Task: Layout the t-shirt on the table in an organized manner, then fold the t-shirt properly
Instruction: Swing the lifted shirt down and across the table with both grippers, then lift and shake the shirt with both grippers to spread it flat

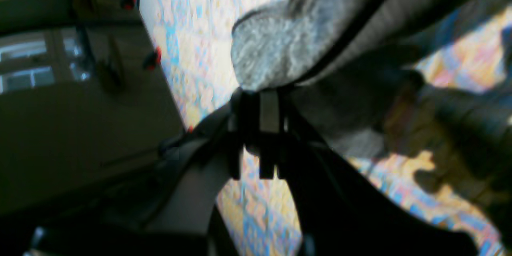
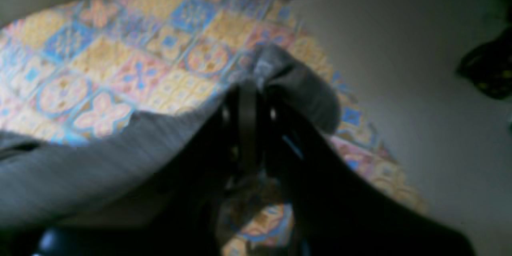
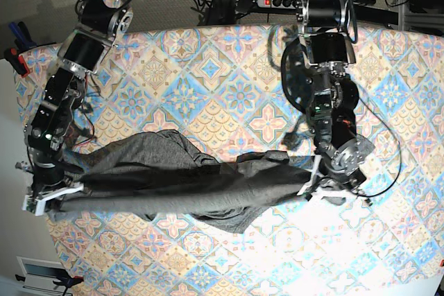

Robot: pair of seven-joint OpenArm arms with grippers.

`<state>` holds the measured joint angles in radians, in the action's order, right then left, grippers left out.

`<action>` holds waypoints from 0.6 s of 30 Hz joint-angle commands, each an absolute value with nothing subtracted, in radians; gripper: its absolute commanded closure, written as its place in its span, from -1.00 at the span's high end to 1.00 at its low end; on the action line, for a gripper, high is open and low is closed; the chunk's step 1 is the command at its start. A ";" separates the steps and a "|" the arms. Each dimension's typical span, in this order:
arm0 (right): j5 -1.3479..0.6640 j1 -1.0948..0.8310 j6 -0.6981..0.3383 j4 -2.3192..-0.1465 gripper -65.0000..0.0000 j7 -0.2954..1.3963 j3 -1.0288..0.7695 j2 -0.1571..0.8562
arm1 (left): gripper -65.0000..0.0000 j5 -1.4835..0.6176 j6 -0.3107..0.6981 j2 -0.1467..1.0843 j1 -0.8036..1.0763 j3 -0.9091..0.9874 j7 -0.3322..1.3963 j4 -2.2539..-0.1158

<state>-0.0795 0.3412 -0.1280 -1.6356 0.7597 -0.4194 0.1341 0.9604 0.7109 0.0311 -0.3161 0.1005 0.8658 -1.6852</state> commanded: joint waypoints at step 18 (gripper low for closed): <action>-0.087 0.779 -0.134 -1.280 -1.00 0.708 -0.414 0.228 | -0.91 0.901 0.698 0.008 -0.885 0.283 0.858 -1.339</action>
<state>-0.0837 0.7246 -0.1417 -1.2579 0.7513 -0.4110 0.2054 0.9020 0.7166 0.0063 -0.8257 0.2878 0.8768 -1.3216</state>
